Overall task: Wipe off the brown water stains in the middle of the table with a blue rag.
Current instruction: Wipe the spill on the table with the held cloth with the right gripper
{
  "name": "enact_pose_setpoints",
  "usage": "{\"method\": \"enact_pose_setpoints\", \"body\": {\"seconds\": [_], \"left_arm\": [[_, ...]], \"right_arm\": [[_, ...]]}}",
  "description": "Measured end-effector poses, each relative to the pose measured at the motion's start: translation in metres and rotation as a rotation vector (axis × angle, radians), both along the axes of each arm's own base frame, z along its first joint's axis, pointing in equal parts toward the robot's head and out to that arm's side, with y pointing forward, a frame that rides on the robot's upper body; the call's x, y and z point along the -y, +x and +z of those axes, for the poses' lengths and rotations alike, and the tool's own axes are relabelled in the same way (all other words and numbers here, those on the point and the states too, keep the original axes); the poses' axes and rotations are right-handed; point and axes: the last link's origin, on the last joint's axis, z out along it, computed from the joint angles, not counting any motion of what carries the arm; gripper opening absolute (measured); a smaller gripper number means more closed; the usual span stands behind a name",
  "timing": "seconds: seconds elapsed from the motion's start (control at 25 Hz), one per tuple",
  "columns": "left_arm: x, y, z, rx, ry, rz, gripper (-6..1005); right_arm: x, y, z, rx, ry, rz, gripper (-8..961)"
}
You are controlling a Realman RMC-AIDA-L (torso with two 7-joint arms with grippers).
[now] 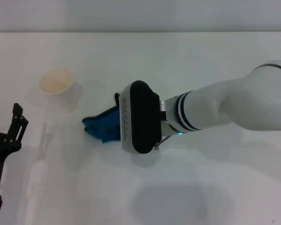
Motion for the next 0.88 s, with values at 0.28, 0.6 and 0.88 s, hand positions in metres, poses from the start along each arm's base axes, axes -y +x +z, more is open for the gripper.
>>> {"method": "enact_pose_setpoints", "body": {"seconds": [0.28,0.6,0.88], "left_arm": [[-0.002,0.000,0.001,-0.001,0.003,-0.003,861],[-0.003,0.000,0.001,-0.003,0.004,-0.006,862],[-0.005,0.001,0.002,-0.006,0.004,-0.010,862]], "right_arm": [[-0.007,0.002,0.017,-0.012,-0.017,-0.084,126],[-0.048,0.029,0.050,0.044,0.125,-0.162,123],[-0.052,0.048,0.071,0.075,0.132,-0.256,122]]}}
